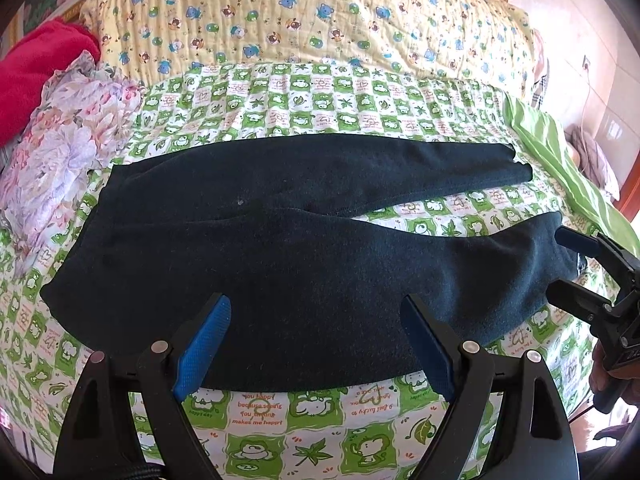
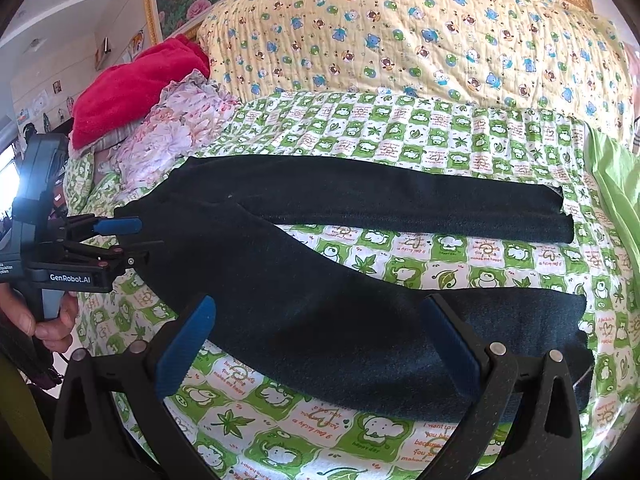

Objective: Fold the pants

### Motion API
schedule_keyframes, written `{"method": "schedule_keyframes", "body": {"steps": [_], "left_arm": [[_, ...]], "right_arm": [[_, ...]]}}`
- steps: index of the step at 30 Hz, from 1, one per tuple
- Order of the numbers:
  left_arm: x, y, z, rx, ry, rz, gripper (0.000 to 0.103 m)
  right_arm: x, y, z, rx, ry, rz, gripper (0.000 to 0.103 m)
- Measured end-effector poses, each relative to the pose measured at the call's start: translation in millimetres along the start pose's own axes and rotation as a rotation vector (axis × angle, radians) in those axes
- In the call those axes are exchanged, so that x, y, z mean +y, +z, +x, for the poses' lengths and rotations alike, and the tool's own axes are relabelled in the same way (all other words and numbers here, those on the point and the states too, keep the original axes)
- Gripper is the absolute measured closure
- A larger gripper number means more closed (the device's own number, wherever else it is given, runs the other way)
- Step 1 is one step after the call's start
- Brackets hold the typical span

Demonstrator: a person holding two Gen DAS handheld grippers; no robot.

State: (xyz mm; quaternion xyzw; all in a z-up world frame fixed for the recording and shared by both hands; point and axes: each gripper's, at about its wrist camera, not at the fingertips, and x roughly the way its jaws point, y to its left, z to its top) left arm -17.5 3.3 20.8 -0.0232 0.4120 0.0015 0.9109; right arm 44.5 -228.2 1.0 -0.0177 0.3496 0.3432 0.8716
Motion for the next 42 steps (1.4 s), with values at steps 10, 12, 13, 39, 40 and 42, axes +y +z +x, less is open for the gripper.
{"method": "schedule_keyframes", "body": {"steps": [10, 12, 13, 39, 40, 42], "left_arm": [[4, -3, 0, 0.000, -0.008, -0.008, 0.016], [3, -2, 0, 0.001, -0.008, -0.006, 0.016], [4, -3, 1, 0.000, -0.008, -0.005, 0.016], [5, 14, 20, 0.046, -0.046, -0.012, 0.016], [2, 19, 23, 0.048, -0.051, -0.005, 0.016], [1, 27, 26, 0.049, -0.062, 0.007, 0.016]], "right_arm": [[-1, 1, 0, 0.004, -0.003, 0.001, 0.000], [-2, 2, -1, 0.004, -0.004, 0.004, 0.000], [-2, 2, -2, 0.004, -0.005, 0.005, 0.000], [-30, 4, 1, 0.022, -0.040, 0.109, 0.000], [-32, 6, 1, 0.023, -0.046, 0.112, 0.000], [-37, 9, 1, 0.022, -0.054, 0.123, 0.000]]}}
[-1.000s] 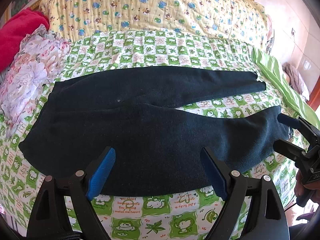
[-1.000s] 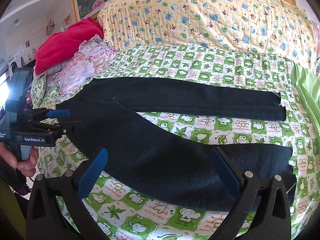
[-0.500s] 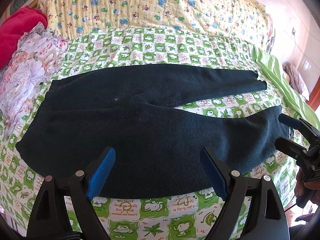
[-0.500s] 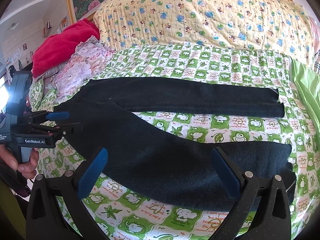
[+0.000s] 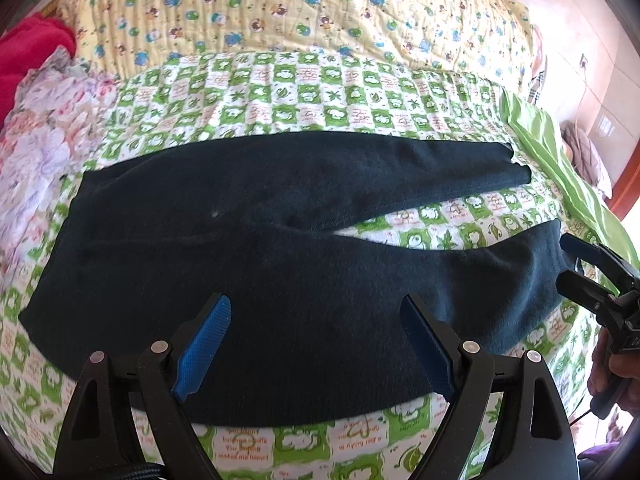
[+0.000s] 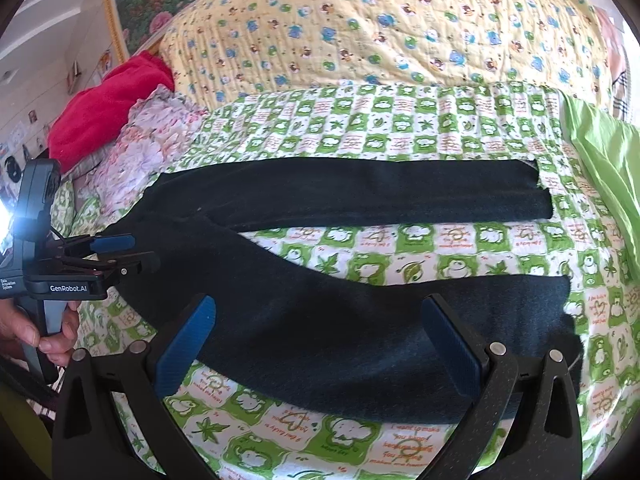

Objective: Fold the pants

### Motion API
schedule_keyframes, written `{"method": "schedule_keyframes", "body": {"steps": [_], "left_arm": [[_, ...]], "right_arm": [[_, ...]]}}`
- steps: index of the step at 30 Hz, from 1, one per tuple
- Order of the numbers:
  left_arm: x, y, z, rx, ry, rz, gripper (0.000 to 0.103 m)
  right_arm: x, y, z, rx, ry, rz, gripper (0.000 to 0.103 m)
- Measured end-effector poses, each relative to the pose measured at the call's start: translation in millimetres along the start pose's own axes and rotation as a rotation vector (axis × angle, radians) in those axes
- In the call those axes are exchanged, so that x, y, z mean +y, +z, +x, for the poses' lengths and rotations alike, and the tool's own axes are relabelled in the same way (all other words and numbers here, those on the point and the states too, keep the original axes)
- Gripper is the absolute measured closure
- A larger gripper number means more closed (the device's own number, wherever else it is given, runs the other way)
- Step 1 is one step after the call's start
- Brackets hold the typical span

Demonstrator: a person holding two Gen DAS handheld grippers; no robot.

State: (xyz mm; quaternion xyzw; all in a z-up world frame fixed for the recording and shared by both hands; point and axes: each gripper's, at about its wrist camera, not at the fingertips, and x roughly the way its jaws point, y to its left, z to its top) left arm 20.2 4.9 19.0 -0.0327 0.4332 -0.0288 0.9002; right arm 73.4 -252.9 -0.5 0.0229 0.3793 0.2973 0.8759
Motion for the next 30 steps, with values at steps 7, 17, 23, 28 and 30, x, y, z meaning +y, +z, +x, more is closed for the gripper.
{"method": "schedule_keyframes", "body": {"steps": [7, 17, 23, 28, 30], "left_arm": [[-3, 31, 15, -0.004, -0.040, 0.040, 0.016], [-7, 81, 47, 0.037, -0.102, 0.082, 0.016], [-10, 113, 67, 0.048, -0.146, 0.108, 0.016], [-18, 138, 89, 0.061, -0.159, 0.159, 0.016], [-21, 145, 98, 0.070, -0.164, 0.175, 0.016]], "right_arm": [[-20, 20, 5, 0.001, -0.026, 0.052, 0.000], [-67, 54, 21, 0.024, -0.077, 0.110, 0.000], [-102, 74, 34, 0.056, -0.121, 0.151, 0.000], [-126, 87, 47, 0.082, -0.141, 0.158, 0.000], [-135, 91, 51, 0.089, -0.145, 0.161, 0.000]]}}
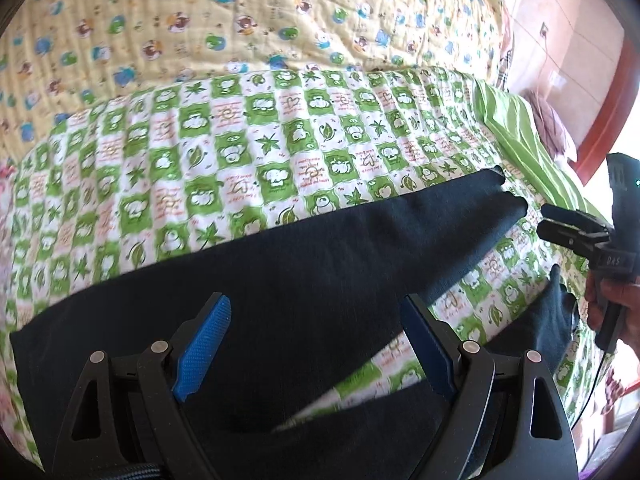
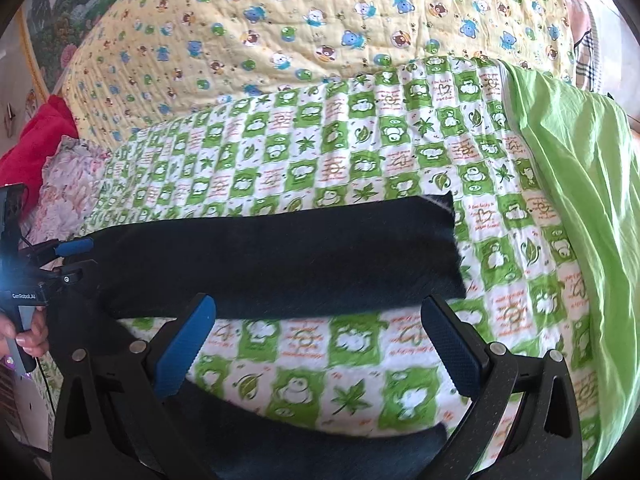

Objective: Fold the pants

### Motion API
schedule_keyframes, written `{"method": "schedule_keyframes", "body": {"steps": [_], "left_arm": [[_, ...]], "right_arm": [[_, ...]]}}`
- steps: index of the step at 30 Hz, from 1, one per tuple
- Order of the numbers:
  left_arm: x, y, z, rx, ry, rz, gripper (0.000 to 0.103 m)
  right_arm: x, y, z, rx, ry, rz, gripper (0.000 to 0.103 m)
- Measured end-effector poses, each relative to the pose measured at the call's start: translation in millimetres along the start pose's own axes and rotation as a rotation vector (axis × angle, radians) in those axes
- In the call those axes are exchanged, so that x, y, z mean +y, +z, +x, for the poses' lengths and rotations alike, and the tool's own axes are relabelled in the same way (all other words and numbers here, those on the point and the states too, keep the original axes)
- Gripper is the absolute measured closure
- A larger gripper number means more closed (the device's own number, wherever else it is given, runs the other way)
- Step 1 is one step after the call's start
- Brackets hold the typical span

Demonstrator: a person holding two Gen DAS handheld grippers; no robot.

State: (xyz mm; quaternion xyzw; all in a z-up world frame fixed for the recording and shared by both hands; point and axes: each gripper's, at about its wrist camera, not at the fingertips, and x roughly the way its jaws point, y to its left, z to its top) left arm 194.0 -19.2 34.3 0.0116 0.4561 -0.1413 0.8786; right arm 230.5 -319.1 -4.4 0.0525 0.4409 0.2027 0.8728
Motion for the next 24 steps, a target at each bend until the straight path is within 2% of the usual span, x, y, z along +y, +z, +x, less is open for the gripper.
{"method": "schedule_keyframes", "body": {"steps": [12, 19, 24], "left_arm": [[-10, 51, 65, 0.075, -0.054, 0.106, 0.016], [-21, 71, 105, 0.121, -0.075, 0.192, 0.016], [-25, 79, 128, 0.169, -0.089, 0.235, 0.017]], "right_arm": [[-53, 39, 43, 0.057, -0.036, 0.088, 0.000], [-76, 56, 67, 0.081, -0.056, 0.097, 0.001], [-83, 61, 82, 0.116, -0.025, 0.102, 0.011]]}}
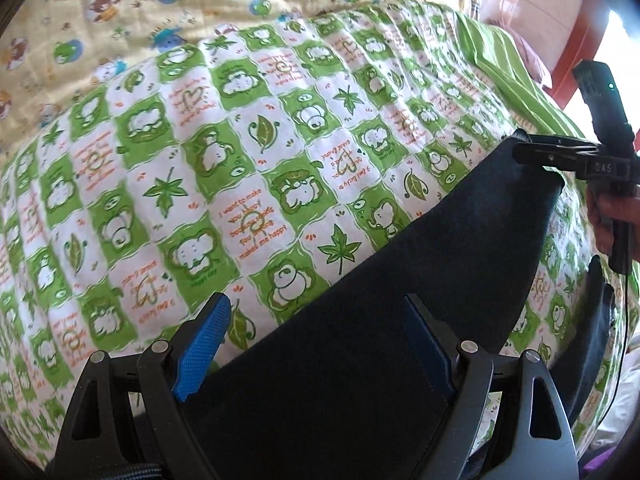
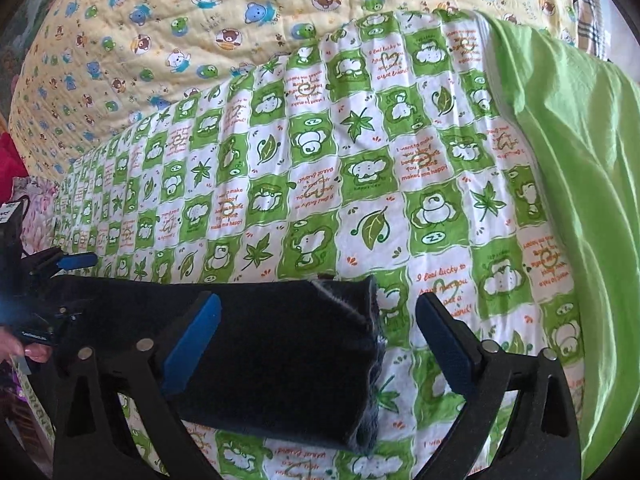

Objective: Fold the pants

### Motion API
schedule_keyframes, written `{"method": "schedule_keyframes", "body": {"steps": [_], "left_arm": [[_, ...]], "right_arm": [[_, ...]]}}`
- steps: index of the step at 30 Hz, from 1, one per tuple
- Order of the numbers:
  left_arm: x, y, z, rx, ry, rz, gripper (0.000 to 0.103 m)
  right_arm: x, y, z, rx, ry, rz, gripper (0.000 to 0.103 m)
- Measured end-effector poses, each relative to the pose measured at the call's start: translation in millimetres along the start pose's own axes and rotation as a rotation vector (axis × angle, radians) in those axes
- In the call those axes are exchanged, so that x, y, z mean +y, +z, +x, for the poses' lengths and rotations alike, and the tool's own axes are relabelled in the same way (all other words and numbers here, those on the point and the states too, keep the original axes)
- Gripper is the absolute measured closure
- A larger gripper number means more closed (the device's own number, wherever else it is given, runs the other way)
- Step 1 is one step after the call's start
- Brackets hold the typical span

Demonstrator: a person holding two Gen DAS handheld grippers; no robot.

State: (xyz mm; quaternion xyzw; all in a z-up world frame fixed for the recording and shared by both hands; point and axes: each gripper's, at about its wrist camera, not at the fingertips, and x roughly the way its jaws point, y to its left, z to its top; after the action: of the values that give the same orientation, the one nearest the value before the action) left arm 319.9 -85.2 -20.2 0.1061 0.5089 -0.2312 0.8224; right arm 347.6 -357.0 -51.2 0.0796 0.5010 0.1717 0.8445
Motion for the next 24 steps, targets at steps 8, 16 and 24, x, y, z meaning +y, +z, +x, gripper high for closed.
{"method": "schedule_keyframes", "body": {"steps": [8, 16, 24], "left_arm": [[-4, 3, 28, 0.107, -0.076, 0.033, 0.031], [-32, 1, 28, 0.150, -0.152, 0.093, 0.088], [-50, -20, -18, 0.070, -0.197, 0.052, 0.092]], "right_arm": [[-3, 4, 9, 0.039, 0.046, 0.015, 0.033], [6, 2, -5, 0.035, 0.065, -0.006, 0.083], [14, -14, -50, -0.029, 0.127, -0.056, 0.089]]}}
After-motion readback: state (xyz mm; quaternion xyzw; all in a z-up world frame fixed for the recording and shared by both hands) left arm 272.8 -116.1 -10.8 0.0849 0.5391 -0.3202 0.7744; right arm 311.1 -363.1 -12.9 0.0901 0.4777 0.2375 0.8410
